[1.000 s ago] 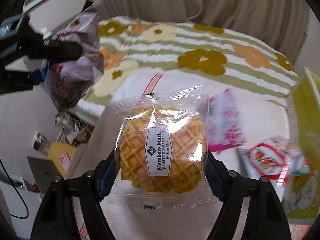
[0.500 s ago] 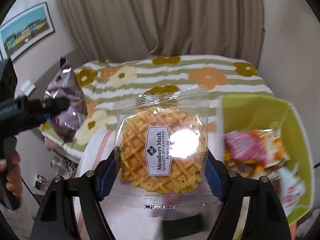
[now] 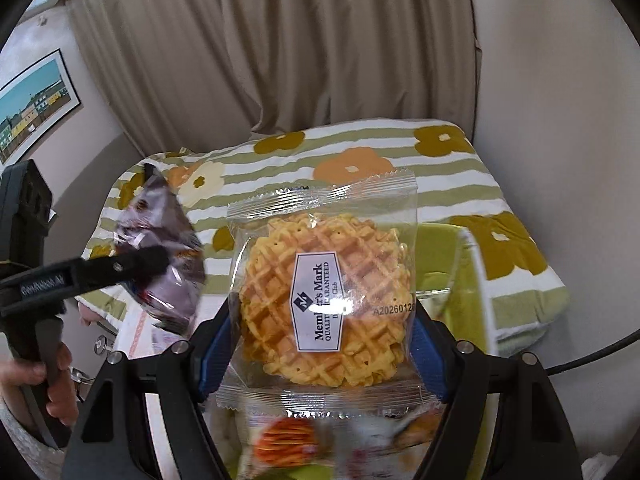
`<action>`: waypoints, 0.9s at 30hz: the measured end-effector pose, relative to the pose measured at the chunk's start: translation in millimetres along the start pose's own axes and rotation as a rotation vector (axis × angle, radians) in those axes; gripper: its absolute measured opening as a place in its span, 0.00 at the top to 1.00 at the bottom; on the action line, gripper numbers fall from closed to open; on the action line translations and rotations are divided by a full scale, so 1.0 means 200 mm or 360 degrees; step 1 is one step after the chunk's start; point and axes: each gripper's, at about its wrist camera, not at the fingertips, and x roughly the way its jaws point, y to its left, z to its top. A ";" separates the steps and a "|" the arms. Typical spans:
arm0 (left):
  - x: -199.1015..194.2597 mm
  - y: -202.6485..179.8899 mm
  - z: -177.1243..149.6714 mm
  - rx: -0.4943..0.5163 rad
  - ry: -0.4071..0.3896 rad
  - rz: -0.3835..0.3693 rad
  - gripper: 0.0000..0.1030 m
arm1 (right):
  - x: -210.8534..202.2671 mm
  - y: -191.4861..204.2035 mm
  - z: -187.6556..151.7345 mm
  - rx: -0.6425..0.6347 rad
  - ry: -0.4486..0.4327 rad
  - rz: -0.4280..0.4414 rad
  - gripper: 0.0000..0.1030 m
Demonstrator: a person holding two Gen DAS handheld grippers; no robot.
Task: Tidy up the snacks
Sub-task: 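Carry both held packs into the cardboard box and open both tools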
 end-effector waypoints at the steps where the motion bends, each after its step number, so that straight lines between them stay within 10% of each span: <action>1: 0.04 -0.02 0.01 0.0007 0.0020 0.0006 0.43 | 0.01 -0.04 0.01 0.0005 0.0007 -0.0005 0.28; 8: 0.42 -0.18 0.06 0.0100 0.0207 0.0076 0.40 | 0.04 -0.23 0.01 0.0068 0.0051 0.0002 0.28; 13: 0.51 -0.21 0.09 0.0167 0.0268 0.0174 0.07 | 0.05 -0.30 0.00 0.0110 0.0070 -0.0014 0.28; 27: 0.29 -0.06 -0.02 0.0151 0.0203 0.0270 0.07 | 0.16 -0.29 0.03 0.0123 0.0147 -0.0011 0.28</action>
